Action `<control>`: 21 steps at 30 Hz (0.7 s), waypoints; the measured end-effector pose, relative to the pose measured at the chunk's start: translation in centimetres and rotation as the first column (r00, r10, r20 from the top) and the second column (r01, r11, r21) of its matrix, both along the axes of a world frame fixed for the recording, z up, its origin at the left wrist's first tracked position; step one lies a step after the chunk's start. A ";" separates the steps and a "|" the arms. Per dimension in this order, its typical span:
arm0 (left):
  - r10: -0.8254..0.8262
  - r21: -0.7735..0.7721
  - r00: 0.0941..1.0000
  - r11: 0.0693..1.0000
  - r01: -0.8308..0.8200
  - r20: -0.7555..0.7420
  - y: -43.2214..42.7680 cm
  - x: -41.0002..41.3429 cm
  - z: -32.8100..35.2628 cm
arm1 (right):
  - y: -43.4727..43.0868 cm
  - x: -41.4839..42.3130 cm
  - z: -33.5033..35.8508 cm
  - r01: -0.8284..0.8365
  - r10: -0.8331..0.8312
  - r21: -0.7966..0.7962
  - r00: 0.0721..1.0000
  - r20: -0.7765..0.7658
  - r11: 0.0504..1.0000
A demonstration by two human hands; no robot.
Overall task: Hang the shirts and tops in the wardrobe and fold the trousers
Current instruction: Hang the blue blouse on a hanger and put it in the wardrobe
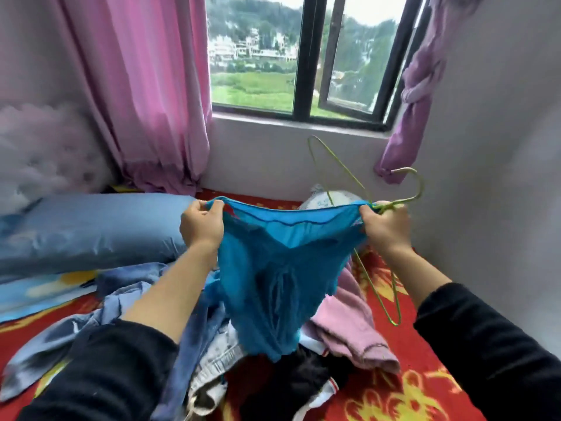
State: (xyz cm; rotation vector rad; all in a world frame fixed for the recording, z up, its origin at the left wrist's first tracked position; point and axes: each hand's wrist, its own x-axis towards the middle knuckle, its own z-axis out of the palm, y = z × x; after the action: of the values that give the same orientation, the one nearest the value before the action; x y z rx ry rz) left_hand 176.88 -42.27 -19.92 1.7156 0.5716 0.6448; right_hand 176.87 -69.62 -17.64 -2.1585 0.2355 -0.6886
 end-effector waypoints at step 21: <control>-0.722 -0.533 0.587 0.353 0.769 0.367 -2.4 -5.4 9.4 | -6.3 -5.3 5.3 -0.237 0.299 0.277 0.932 -0.207 0.931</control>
State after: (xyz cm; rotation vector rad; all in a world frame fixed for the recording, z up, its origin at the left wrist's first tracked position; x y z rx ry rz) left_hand 171.48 -44.66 -10.57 1.0634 -0.1187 -0.1945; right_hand 171.60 -75.96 -12.30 -1.9807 0.1404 -0.2188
